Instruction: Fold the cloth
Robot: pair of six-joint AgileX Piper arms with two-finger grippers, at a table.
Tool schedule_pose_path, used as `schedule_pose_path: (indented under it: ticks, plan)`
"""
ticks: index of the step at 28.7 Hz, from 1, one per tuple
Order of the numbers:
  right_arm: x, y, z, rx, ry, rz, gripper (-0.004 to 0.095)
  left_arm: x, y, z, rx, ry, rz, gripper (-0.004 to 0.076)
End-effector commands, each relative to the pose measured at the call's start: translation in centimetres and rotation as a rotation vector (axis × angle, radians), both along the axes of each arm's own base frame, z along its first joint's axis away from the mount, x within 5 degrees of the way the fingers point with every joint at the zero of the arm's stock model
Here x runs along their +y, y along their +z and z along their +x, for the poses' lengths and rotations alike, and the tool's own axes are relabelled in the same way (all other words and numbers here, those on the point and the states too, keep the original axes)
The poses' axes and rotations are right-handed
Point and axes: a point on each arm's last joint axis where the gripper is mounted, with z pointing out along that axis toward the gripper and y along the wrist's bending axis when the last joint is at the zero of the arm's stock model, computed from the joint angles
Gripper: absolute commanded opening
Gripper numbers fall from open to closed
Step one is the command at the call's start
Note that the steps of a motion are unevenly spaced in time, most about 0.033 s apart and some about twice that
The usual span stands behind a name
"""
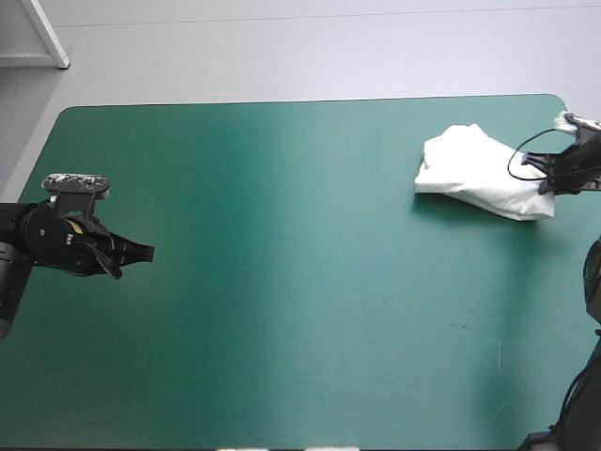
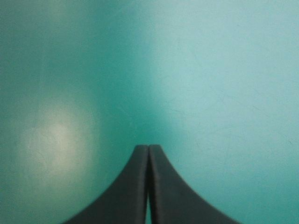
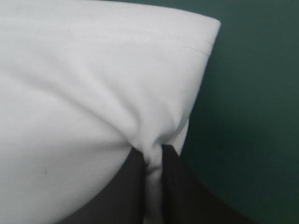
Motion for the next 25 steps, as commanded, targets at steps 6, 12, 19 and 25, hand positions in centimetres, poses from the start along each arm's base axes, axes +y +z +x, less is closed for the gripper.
schedule_pose_path:
  ticks: [6,12,19,25]
  plan:
    - [-2.8,4.5,-2.2,-0.114,-0.083,0.059,0.0123,-0.1,1.2,-0.3,-0.068,-0.005,-0.013,-0.0008]
    - [-3.8,5.8,-3.2,-0.163,-0.136,0.147,0.0682,-0.1,1.2,-0.3,-0.076,-0.019,-0.005,-0.0008]
    - [-2.2,11.0,-5.4,-0.283,-0.087,0.215,0.0228,-0.2,1.9,0.6,-0.192,-0.025,-0.013,-0.0008]
    - [6.8,17.6,-8.6,-0.408,0.196,0.046,-0.0001,-0.7,2.9,1.6,-0.354,-0.026,-0.084,-0.0008]
